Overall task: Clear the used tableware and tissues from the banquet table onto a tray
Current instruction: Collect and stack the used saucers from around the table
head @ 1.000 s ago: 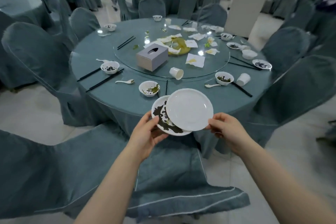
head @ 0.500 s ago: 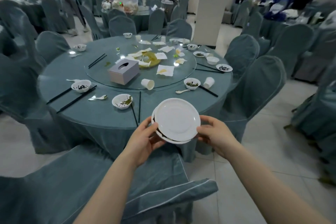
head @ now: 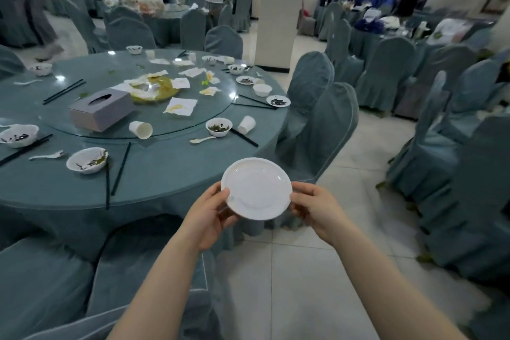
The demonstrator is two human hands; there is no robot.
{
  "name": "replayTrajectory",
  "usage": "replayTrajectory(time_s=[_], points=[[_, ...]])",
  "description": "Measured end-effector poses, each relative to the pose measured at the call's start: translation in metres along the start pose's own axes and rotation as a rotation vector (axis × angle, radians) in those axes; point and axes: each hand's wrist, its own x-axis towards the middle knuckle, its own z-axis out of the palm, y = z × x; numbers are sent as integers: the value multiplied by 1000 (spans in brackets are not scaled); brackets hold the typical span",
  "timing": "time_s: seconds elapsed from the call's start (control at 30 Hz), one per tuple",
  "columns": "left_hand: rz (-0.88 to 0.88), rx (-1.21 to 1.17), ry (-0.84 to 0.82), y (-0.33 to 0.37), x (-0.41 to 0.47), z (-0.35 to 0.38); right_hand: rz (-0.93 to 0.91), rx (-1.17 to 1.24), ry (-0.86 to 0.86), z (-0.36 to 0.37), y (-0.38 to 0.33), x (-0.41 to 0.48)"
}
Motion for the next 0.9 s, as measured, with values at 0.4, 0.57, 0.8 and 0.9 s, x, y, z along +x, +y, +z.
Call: replayTrajectory(time_s=[0.4, 0.57, 0.8, 0.9], points=[[-44, -50, 110, -38, 79, 59, 194, 195, 85, -137, 27, 69], [-18, -108, 150, -27, 153, 76, 238, 154, 88, -171, 18, 126], [20, -209, 193, 0, 276, 108, 243, 61, 102, -206, -22, 239], [43, -226, 201, 16, 318, 120, 221, 32, 108, -213, -43, 283]])
